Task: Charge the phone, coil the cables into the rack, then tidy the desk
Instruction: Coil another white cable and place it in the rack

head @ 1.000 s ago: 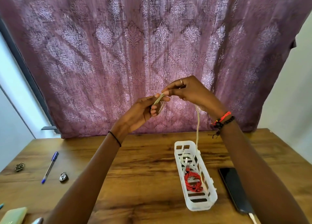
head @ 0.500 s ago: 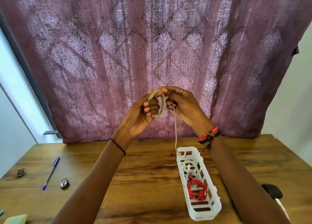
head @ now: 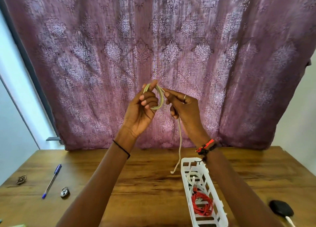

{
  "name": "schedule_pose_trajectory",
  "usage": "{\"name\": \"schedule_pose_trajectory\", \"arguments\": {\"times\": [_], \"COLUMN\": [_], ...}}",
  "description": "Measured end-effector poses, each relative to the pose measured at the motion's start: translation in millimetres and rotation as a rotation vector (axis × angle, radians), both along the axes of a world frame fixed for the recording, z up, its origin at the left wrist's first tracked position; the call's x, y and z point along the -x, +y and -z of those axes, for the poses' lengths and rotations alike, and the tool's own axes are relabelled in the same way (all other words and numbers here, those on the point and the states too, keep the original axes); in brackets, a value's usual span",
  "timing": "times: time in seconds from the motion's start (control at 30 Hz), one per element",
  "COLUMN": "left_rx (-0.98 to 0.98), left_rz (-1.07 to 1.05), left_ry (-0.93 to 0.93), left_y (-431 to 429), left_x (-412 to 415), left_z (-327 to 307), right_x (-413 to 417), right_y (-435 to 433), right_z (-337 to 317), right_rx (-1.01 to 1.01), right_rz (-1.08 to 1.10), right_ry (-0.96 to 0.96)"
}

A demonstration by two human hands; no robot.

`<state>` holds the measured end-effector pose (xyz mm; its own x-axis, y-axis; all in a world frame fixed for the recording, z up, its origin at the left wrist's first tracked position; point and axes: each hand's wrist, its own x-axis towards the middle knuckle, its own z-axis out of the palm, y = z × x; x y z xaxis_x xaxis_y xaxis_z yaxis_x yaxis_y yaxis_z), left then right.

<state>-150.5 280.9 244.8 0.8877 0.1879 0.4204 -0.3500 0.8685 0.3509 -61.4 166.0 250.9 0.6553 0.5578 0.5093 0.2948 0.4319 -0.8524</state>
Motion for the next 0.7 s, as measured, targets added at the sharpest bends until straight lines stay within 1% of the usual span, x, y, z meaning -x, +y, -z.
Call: {"name": "schedule_pose_trajectory", "arguments": {"times": [0.07,0.17,0.27,0.33,0.5,0.57,0.7], "left_rx": [0.024,0.018,-0.100,-0.261,-0.806,-0.969,-1.275], "left_rz": [-0.109,-0.332,-0.512,-0.639,-1.051,-1.145,-1.221], "left_ry": [-0.008,0.026,0.084,0.163,0.369,0.411,0.443], "left_y": [4,8,13,13,3,-3,-5], "left_x": [-3,-5,-5,-4,-2,-1,3], "left_z": [-7,-16,-21,-20,-11,-10,-6], "right_x": [1,5,12,16,23,24,23], "right_y": [-1,-2,-4,-5,-4,-7,-18], "right_z": [4,11,16,19,19,15,2], "right_rx": [0.062,0.204,0.328,0.402,0.549,0.599,0.661], "right_rz": [0.043,0.091,0.088,0.098,0.149,0.173,0.170], "right_ry": [-0.063,-0.173,-0.242,-0.321,-0.515,-0.558,-0.611]}}
